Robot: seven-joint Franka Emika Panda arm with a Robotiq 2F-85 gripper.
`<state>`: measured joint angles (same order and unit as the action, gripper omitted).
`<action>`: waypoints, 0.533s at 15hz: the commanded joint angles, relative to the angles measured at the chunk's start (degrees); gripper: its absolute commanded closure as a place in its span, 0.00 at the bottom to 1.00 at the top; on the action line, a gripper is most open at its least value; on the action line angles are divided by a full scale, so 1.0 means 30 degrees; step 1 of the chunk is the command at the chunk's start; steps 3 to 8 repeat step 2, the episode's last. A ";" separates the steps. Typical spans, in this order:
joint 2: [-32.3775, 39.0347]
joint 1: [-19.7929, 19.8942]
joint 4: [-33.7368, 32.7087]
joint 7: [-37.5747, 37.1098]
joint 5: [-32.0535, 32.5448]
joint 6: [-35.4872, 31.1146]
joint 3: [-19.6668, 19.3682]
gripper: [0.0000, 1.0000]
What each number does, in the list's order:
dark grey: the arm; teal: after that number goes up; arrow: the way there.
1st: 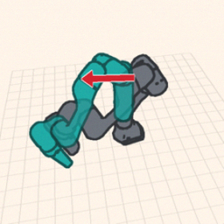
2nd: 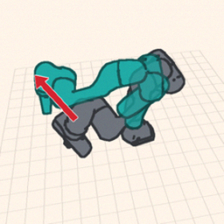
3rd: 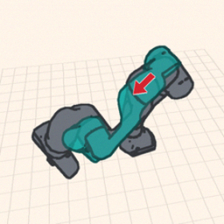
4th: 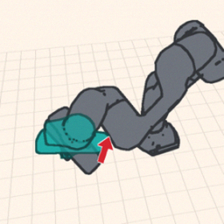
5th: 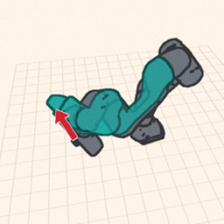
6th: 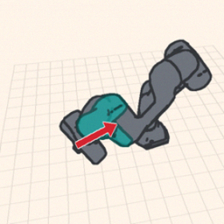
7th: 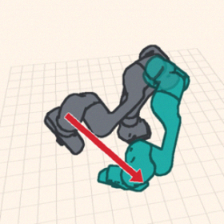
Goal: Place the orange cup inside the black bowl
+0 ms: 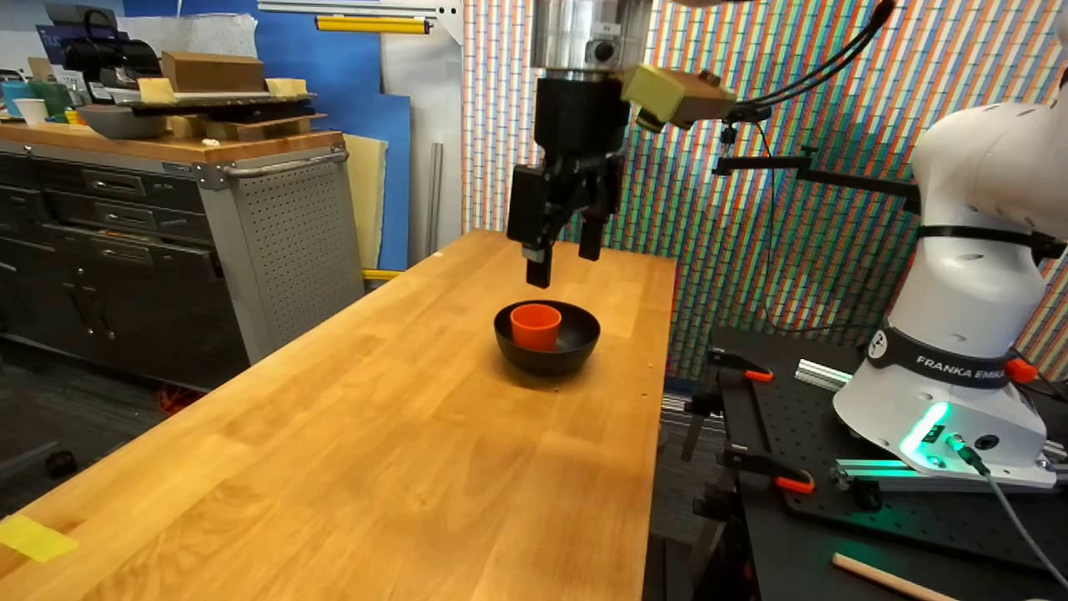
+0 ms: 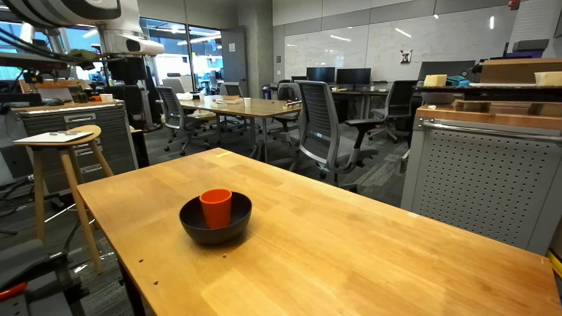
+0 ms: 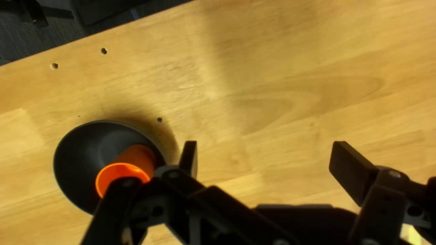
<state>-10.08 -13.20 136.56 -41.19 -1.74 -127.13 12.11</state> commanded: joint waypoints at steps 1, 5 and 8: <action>-0.0037 0.0155 -0.0519 0.0492 -0.0409 0.0705 0.0550 0.00; -0.0030 0.0057 -0.0823 0.0730 -0.0530 0.1035 0.0649 0.00; -0.0030 0.0057 -0.0823 0.0730 -0.0530 0.1035 0.0649 0.00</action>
